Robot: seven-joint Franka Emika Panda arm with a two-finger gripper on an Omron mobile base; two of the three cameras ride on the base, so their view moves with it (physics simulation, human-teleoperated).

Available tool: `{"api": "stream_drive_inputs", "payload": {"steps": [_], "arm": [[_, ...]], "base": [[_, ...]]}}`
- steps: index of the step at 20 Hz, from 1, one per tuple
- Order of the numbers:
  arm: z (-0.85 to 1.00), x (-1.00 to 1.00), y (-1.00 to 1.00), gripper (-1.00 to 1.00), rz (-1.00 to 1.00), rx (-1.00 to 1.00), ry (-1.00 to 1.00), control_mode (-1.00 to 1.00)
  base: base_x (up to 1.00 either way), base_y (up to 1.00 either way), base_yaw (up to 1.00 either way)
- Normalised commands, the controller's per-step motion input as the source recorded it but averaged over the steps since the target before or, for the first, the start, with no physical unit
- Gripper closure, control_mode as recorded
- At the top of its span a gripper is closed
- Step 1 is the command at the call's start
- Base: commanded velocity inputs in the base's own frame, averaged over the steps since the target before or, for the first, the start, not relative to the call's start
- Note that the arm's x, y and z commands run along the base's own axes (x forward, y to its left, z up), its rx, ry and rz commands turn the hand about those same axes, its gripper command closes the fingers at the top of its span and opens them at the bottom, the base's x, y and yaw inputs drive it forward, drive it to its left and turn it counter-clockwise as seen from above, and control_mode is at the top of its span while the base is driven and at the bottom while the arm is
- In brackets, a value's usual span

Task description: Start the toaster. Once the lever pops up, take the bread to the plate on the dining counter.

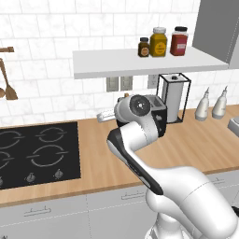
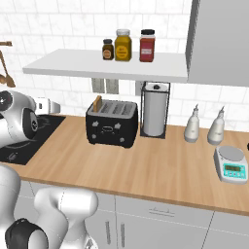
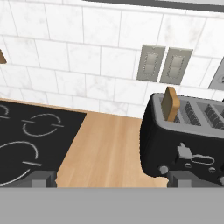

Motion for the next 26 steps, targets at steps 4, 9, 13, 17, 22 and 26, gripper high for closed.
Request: {"api": "stream_drive_inputs", "payload": {"steps": [4,9,13,17,22,26], "arm": [[0.00,0.00,0.00,-1.00,0.00,0.00,0.00,-1.00],[0.00,0.00,0.00,-1.00,0.00,0.00,0.00,-1.00],[0.00,0.00,0.00,-1.00,0.00,0.00,0.00,-1.00],[0.00,0.00,0.00,-1.00,0.00,0.00,0.00,-1.00],[0.00,0.00,0.00,-1.00,0.00,0.00,0.00,-1.00],[0.00,0.00,0.00,-1.00,0.00,0.00,0.00,-1.00]], "base": [[0.00,0.00,0.00],[0.00,0.00,0.00],[0.00,0.00,0.00],[0.00,0.00,0.00],[0.00,0.00,0.00],[0.00,0.00,0.00]]}}
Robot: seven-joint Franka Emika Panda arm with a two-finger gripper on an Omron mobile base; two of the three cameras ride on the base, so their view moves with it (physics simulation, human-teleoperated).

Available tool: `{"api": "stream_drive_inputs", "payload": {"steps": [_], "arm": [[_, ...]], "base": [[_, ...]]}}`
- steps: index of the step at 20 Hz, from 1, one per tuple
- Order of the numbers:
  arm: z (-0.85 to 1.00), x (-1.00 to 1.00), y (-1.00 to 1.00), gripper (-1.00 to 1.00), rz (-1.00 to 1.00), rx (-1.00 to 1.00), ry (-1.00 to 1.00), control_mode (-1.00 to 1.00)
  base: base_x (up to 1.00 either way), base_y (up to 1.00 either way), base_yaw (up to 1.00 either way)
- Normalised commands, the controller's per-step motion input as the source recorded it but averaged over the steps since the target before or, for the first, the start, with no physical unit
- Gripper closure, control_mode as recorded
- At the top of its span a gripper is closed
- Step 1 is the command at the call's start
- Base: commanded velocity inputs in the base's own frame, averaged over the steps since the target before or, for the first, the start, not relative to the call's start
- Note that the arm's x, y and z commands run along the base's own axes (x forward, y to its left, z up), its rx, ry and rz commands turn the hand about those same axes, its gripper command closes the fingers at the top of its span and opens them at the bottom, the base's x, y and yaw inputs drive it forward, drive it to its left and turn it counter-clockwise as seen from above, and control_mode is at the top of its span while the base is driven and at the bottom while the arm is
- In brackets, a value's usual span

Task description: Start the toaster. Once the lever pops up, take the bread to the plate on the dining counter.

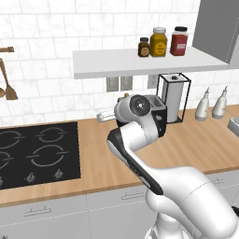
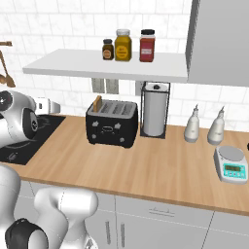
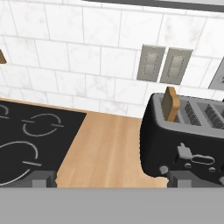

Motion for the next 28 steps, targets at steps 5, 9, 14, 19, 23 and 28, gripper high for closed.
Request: {"api": "stream_drive_inputs", "payload": {"steps": [5,9,14,19,23,28], "arm": [[0.00,0.00,0.00,-1.00,0.00,0.00,0.00,-1.00],[0.00,0.00,0.00,-1.00,0.00,0.00,0.00,-1.00],[0.00,0.00,0.00,-1.00,0.00,0.00,0.00,-1.00],[0.00,0.00,0.00,-1.00,0.00,0.00,0.00,-1.00],[0.00,0.00,0.00,-1.00,0.00,0.00,0.00,-1.00],[0.00,0.00,0.00,-1.00,0.00,0.00,0.00,-1.00]], "base": [[0.00,0.00,0.00],[0.00,0.00,0.00],[0.00,0.00,0.00],[0.00,0.00,0.00],[0.00,0.00,0.00],[0.00,0.00,0.00]]}}
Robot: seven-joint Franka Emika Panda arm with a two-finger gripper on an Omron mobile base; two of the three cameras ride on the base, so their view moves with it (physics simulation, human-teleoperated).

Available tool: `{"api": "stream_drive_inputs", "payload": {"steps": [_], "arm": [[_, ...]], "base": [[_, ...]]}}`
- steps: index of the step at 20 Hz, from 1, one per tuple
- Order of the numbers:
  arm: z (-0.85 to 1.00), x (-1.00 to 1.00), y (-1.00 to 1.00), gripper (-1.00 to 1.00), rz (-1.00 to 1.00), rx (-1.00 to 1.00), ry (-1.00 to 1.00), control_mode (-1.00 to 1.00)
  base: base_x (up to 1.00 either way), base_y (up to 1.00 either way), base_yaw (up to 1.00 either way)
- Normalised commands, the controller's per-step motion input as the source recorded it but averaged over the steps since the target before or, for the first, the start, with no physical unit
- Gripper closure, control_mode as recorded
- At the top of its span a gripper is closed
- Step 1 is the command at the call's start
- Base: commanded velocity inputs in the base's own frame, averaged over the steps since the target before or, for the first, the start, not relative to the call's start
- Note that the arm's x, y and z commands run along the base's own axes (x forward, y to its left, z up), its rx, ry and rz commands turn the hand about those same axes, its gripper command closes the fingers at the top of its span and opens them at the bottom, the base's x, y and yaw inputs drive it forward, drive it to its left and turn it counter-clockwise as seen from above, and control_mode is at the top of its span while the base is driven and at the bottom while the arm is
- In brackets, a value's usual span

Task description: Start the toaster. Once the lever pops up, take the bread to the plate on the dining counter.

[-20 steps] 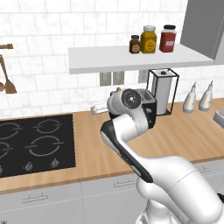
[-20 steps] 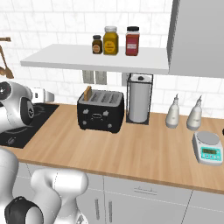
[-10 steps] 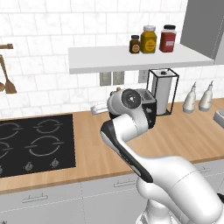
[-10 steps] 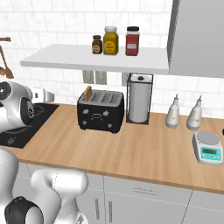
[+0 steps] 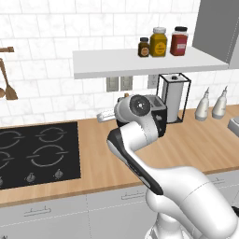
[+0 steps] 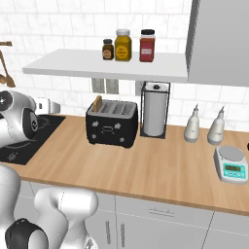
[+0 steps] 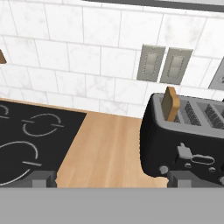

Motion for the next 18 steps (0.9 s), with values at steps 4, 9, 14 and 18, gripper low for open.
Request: {"api": "stream_drive_inputs", "payload": {"steps": [4,9,14,18], "arm": [[0.00,0.00,0.00,-1.00,0.00,0.00,0.00,-1.00],[0.00,0.00,0.00,-1.00,0.00,0.00,0.00,-1.00],[0.00,0.00,0.00,-1.00,0.00,0.00,0.00,-1.00],[0.00,0.00,0.00,-1.00,0.00,0.00,0.00,-1.00]], "base": [[0.00,0.00,0.00],[0.00,0.00,0.00],[0.00,0.00,0.00],[0.00,0.00,0.00]]}}
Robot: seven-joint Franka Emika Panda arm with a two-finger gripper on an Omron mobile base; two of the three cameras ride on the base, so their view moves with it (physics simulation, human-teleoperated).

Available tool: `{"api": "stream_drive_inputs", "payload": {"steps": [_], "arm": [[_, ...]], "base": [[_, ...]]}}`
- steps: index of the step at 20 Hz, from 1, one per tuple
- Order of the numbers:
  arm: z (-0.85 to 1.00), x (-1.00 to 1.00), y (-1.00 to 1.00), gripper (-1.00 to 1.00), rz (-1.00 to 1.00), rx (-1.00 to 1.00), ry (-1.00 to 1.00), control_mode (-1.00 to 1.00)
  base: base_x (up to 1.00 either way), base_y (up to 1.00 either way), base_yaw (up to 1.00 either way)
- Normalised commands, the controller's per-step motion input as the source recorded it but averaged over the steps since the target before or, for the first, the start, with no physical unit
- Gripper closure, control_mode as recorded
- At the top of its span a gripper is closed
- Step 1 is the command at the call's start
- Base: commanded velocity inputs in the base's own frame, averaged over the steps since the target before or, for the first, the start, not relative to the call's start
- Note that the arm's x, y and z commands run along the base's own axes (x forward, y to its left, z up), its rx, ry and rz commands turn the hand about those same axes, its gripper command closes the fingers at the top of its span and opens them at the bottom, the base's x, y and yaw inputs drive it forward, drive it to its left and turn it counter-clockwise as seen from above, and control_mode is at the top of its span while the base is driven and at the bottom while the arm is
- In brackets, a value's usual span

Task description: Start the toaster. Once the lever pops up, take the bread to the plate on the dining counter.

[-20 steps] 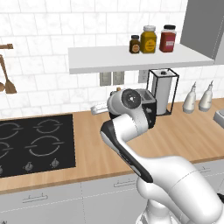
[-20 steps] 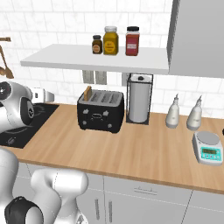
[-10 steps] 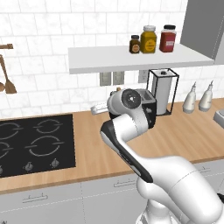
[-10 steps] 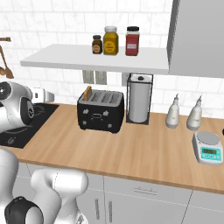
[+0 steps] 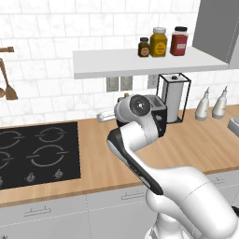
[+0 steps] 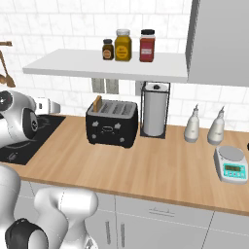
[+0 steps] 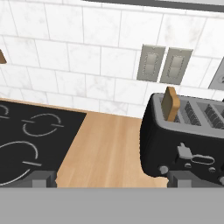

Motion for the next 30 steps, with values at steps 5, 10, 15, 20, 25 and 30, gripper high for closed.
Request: {"api": "stream_drive_inputs", "payload": {"steps": [5,10,15,20,25,30], "arm": [[0.00,0.00,0.00,-1.00,0.00,0.00,0.00,-1.00],[0.00,0.00,0.00,-1.00,0.00,0.00,0.00,-1.00],[0.00,0.00,0.00,-1.00,0.00,0.00,0.00,-1.00],[0.00,0.00,0.00,-1.00,0.00,0.00,0.00,-1.00],[0.00,0.00,0.00,-1.00,0.00,0.00,0.00,-1.00],[0.00,0.00,0.00,-1.00,0.00,0.00,0.00,-1.00]], "base": [[0.00,0.00,0.00],[0.00,0.00,0.00],[0.00,0.00,0.00],[0.00,0.00,0.00],[0.00,0.00,0.00],[0.00,0.00,0.00]]}}
